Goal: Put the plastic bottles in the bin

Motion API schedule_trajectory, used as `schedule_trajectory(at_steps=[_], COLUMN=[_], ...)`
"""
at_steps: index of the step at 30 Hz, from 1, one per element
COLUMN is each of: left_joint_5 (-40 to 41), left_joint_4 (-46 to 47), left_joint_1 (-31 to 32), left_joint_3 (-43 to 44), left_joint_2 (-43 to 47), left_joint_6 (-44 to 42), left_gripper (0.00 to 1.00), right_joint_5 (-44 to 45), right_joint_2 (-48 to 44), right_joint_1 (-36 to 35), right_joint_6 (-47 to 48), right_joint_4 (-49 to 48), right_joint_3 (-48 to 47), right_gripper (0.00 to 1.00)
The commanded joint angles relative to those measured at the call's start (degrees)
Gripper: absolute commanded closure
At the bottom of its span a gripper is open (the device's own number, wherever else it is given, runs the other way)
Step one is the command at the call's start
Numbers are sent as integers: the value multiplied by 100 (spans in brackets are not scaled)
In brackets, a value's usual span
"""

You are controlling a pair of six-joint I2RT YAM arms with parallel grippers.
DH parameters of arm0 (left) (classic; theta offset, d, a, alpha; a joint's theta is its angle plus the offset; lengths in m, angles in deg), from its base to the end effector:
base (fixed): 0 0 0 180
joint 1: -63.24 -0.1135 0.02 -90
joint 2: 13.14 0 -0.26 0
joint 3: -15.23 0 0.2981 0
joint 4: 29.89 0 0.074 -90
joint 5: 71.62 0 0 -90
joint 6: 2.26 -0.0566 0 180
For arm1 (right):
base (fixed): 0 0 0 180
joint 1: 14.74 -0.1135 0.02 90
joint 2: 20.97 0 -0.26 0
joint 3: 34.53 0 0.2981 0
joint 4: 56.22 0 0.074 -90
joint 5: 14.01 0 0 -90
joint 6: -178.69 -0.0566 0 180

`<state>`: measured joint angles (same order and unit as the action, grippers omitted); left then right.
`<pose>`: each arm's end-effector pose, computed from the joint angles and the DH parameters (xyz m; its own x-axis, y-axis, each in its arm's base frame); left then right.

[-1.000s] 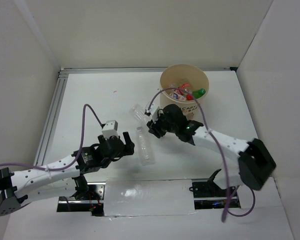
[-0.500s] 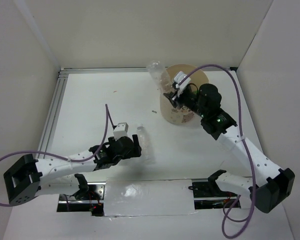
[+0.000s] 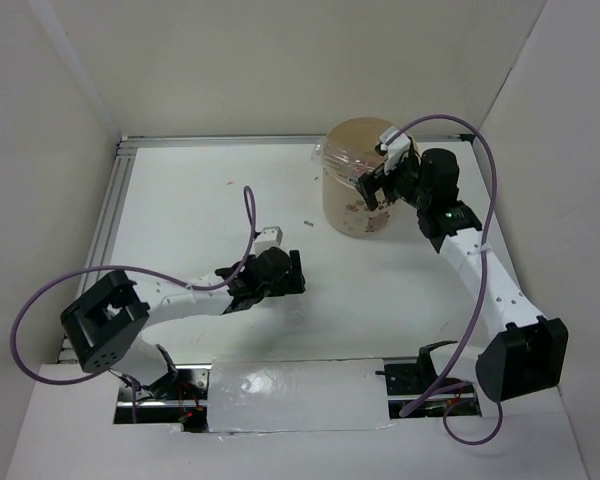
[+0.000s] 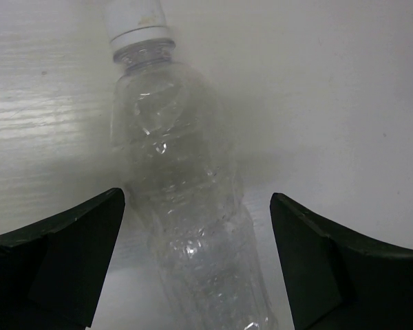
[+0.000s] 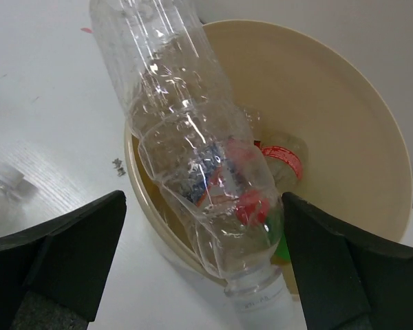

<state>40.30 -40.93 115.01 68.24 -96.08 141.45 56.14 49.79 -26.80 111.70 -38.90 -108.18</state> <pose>0.2282 -0.2555 0.1398 -0.6869 -0.3364 -0.6442 0.0010 0.8860 -0.4637 0.3434 0.0930 0.3423 -0.0218 -0.3806 -0.9245 -0.5721 0.7630 -0.3007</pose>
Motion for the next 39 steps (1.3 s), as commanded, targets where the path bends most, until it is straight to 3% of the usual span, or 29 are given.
schedule_trajectory(at_steps=[1, 8, 13, 18, 21, 22, 25, 26, 27, 28, 32, 36, 37, 38, 39], left_joint_5=[-126, -126, -178, -126, -126, -126, -126, -126, -126, -126, 49, 50, 50, -20, -72], left_joint_4=[294, 171, 171, 118, 118, 118, 65, 13, -75, -136, -207, 239, 502, 592, 592], left_joint_1=[-18, -18, -70, -70, -70, -70, -70, -70, -70, -70, 157, 158, 158, 89, 88], left_joint_3=[402, 509, 316, 210, 157, 157, 157, 157, 218, 297, 578, 1323, 1517, 1754, 2026], left_joint_2=[-484, -812, -812, -627, -627, -627, -680, -680, -593, -401, 599, 1462, 1464, 1465, 1351], left_joint_6=[-212, -159, -159, -107, -107, -107, -168, -229, -230, -299, -975, -1703, -1863, -2039, -2275], left_gripper=[0, 7, 11, 21, 39, 40, 60, 68, 88, 97, 100, 100, 100, 100, 100], right_joint_5=[-492, -765, -256, 25, -36, 86, 26, -70, -210, -551, -1605, -1758, -1758, -1950, -2074], right_joint_2=[-308, -765, -476, -248, -107, -106, -106, -220, -299, -500, -1089, -1679, -1784, -1950, -2030], right_joint_1=[176, 353, 406, 458, 625, 625, 756, 809, 914, 976, 1179, 1240, 1336, 1398, 1468], right_joint_6=[-112, -332, -411, -411, -480, -481, -481, -542, -543, -595, -141, 335, 406, 520, 808], right_joint_4=[280, 492, 334, 228, 281, 281, 281, 281, 281, 281, 893, 1607, 1730, 2036, 2213], right_joint_3=[-343, -186, -246, -475, -599, -599, -669, -669, -591, -538, -160, 533, 648, 745, 833], right_gripper=[0, 0, 0, 0, 0, 0, 0, 0, 0, 0, 0, 0, 3, 17, 58])
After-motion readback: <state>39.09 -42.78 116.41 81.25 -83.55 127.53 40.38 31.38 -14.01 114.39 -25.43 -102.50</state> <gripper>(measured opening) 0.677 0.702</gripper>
